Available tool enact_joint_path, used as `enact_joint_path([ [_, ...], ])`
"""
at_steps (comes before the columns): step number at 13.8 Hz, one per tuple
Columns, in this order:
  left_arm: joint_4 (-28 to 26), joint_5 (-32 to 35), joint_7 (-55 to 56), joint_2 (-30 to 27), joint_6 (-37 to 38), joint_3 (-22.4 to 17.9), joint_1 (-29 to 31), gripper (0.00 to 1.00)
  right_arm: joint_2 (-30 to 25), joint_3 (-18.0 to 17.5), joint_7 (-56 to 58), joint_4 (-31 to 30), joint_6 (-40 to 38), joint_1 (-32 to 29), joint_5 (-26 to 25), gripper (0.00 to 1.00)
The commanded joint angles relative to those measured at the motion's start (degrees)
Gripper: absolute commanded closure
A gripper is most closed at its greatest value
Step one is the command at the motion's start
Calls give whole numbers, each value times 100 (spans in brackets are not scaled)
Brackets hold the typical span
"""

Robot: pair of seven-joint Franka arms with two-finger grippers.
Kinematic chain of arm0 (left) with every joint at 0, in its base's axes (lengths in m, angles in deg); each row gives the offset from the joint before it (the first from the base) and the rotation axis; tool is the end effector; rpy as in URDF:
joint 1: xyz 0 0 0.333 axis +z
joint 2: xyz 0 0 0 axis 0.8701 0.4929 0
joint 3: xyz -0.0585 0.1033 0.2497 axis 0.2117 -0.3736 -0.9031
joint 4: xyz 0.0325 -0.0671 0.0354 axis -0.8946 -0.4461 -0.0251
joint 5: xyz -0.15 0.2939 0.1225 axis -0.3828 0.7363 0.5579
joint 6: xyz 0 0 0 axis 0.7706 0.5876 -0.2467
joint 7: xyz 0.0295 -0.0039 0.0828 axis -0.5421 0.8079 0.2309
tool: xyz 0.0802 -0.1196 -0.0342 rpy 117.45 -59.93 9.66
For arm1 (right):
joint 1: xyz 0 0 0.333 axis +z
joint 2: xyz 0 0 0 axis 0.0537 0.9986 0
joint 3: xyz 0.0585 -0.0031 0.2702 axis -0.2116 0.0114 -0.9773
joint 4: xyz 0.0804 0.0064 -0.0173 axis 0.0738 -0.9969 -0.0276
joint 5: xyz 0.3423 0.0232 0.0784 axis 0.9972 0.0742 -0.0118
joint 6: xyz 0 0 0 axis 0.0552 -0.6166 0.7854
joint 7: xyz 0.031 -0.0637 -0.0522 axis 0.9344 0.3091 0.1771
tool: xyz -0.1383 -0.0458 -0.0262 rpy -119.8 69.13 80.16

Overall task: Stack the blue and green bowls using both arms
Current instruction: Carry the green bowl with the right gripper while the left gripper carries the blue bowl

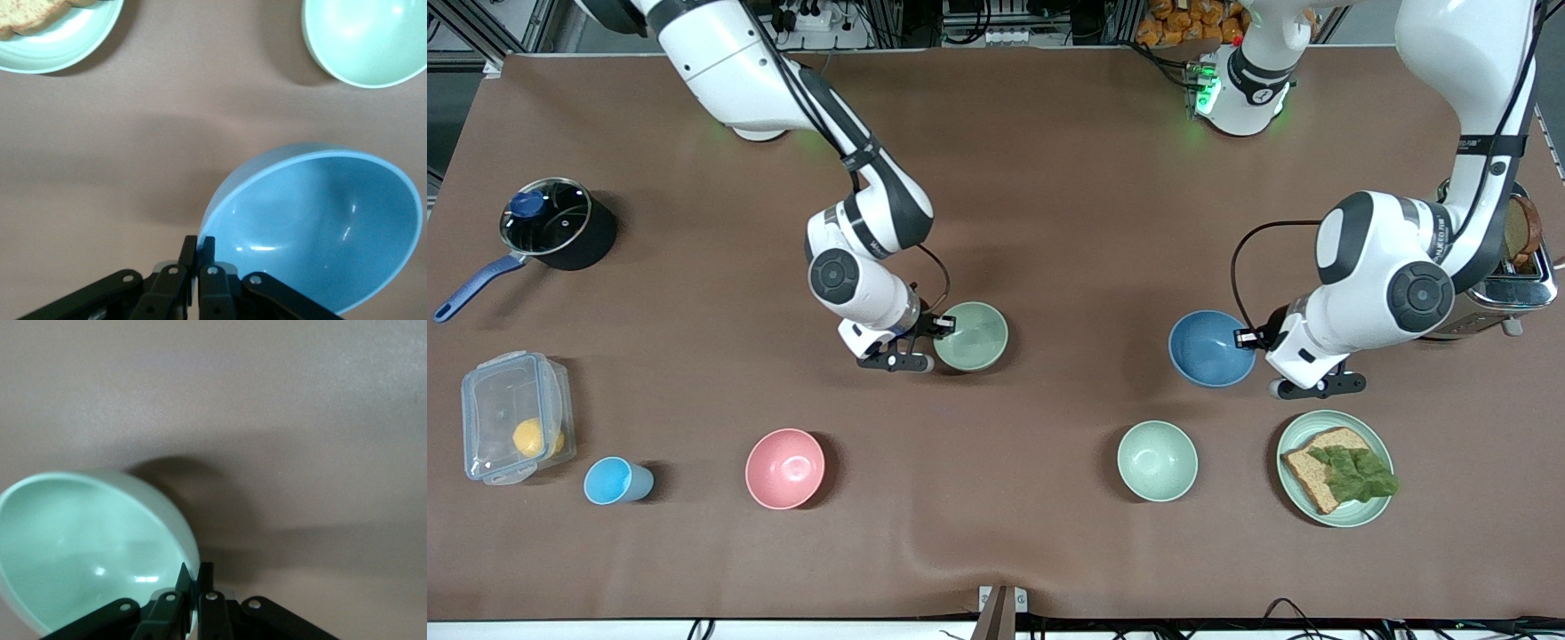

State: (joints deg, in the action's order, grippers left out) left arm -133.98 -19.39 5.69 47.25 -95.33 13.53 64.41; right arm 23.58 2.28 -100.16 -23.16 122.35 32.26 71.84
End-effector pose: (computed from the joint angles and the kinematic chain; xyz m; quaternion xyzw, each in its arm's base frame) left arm 0.5595 -0.1234 0.2793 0.9948 0.0537 -0.0784 0.0376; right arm 0.5050 0.3539 0.1713 -0.9876 0.0828 0.0516 0.1233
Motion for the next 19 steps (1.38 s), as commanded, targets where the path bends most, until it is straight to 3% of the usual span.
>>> enact_joint_path([
  [1,169,-183,384,-37,130,262,19,100,-196,63,-308,125,-162,-53,119,0],
  [5,292,-192,1061,-37,156,745,1,100,-750,72,-535,195,-1041,-623,128,0],
  [8,608,-192,1991,103,156,1176,-130,100,-707,89,-1833,239,-999,-756,111,0],
  [12,1600,-165,3809,962,139,1221,-1095,100,-339,98,-3767,503,-999,-747,40,0],
  [14,2110,-139,4470,1411,95,1186,-1535,100,-163,98,-4008,503,-981,-765,49,0],
  [19,2235,-130,5535,1817,-450,1099,-2116,100,119,98,-4360,494,-673,-686,31,0],
])
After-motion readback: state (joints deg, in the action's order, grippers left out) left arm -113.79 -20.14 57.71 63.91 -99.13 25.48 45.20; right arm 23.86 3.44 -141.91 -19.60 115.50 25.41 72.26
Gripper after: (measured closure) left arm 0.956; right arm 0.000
